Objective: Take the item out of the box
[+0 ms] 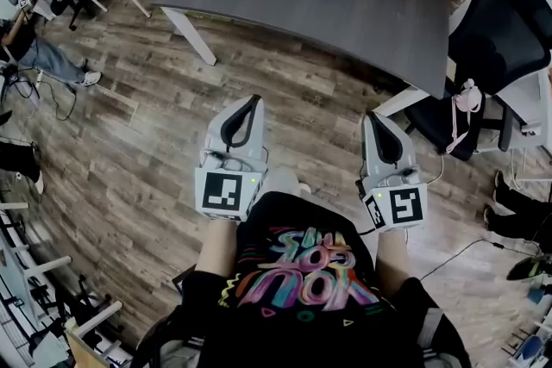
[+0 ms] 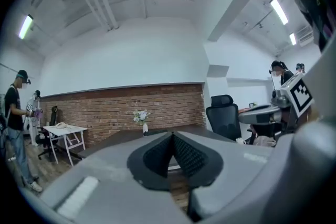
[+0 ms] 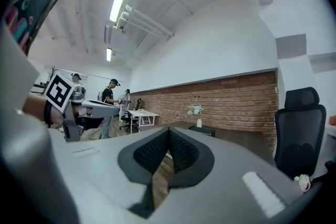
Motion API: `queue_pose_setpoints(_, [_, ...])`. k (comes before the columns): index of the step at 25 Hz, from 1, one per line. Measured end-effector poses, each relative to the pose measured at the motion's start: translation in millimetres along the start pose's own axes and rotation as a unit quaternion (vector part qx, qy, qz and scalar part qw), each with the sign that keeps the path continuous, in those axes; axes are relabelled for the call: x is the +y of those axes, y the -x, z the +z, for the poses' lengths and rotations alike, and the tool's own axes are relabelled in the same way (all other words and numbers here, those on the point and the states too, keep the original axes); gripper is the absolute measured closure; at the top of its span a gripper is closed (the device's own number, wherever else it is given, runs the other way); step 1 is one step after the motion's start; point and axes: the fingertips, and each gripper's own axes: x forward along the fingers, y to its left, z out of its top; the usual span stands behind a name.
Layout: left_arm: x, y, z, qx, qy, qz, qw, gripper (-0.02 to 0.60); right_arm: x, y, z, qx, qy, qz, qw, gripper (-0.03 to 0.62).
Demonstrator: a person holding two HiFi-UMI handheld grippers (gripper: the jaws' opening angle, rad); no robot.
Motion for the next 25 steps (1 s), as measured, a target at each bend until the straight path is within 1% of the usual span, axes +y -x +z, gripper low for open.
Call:
queue_pose_setpoints(5, [1,-9,-2,0.003,0.000,0.010,1.0000,0.581,-7,-7,-7,0.002,-0.009,0.007,1.000,0.592])
queue_pose_setpoints(10, [15,-38,-3,-0.002,-0.003,0.008,1.0000,0.581,-20,-36,-14,0.006,-0.010,0.008,1.000,0.592])
queue_pose_setpoints(16, [53,-101,2,-0.003,-0.004,-0.008,1.0000,0.581,-44,-100,-13,0.010,-0.004,-0.004,1.000,0.592])
queue_pose_setpoints(20, [86,-147,12,-0.006,-0.006,-0.026,0.9996,0.581,-62,-149,-3,0.010,-0.002,-0.021,1.000,0.592])
queue_pose_setpoints(25, [120,-195,19,-0.007,-0.011,-0.047,0.9988,0.581,-73,-206,10,0.006,0.001,-0.033,0.999,0.592])
